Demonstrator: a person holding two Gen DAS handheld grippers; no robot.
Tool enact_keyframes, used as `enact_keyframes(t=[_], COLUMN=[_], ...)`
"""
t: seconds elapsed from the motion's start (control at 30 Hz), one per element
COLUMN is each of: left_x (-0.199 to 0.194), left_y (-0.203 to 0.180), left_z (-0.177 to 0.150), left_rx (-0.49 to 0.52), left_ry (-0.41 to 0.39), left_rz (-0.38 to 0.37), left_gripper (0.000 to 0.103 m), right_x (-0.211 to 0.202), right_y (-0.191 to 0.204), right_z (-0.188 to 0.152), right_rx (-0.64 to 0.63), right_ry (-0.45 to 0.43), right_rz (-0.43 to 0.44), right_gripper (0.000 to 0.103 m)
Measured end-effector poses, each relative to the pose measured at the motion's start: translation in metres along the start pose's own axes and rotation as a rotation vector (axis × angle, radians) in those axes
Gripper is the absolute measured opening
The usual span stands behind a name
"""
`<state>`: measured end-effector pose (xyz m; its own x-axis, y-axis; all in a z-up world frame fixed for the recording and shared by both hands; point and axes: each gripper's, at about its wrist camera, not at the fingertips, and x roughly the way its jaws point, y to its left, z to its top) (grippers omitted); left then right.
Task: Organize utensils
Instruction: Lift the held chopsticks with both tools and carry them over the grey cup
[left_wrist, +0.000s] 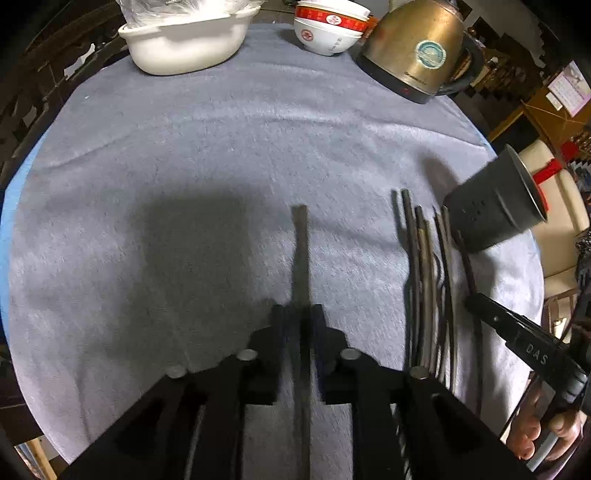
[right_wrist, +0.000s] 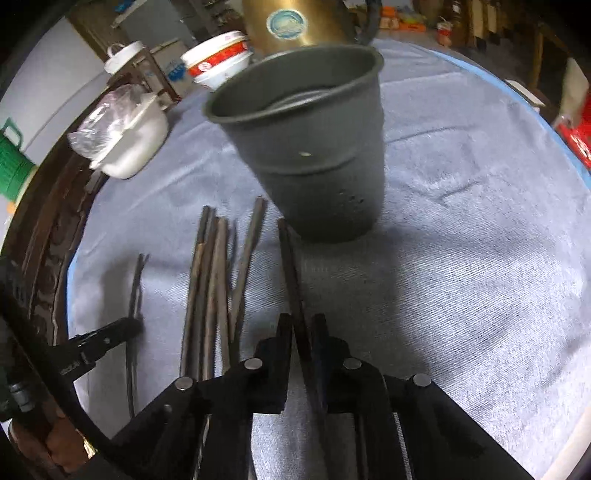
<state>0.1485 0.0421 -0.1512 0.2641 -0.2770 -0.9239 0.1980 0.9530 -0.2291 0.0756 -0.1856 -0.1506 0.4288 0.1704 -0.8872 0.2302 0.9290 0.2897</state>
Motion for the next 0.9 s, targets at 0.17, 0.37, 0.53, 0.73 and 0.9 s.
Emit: enact_keyframes(t=[0.17, 0.37, 0.53, 0.73, 0.9], left_x=[0.008, 0.016, -0.011, -0.077, -0.133], left_y=[-0.005, -0.004, -0.011, -0.042, -0.064], left_z=[0.019, 0.03, 0.02, 0.011, 0.006], left_rx=[0.002, -0.011, -0.001, 0.079, 0.126], left_ry=[-0.002, -0.004, -0.068, -0.208, -0.334], left_rz=[0.009, -0.004, 0.005, -0.033, -0.066], left_gripper=[0.03, 0.007, 0.006, 0.006, 0.006], right_x=[0.005, 0.012, -0.017, -0.076, -0.116], right_y=[0.012, 0.031, 0.026, 0.02, 0.014], right_z=[0.006, 0.01, 0.002, -0.006, -0.01], right_rx=[-0.044, -0.134, -0.168, -0.211, -0.2], right_ry=[-0.033, -0.036, -0.08, -0.203, -0.306], right_rz=[-0.047, -0.087, 0.008, 0.185, 0.272], right_gripper=[0.015, 0.008, 0.006, 0.006, 0.006])
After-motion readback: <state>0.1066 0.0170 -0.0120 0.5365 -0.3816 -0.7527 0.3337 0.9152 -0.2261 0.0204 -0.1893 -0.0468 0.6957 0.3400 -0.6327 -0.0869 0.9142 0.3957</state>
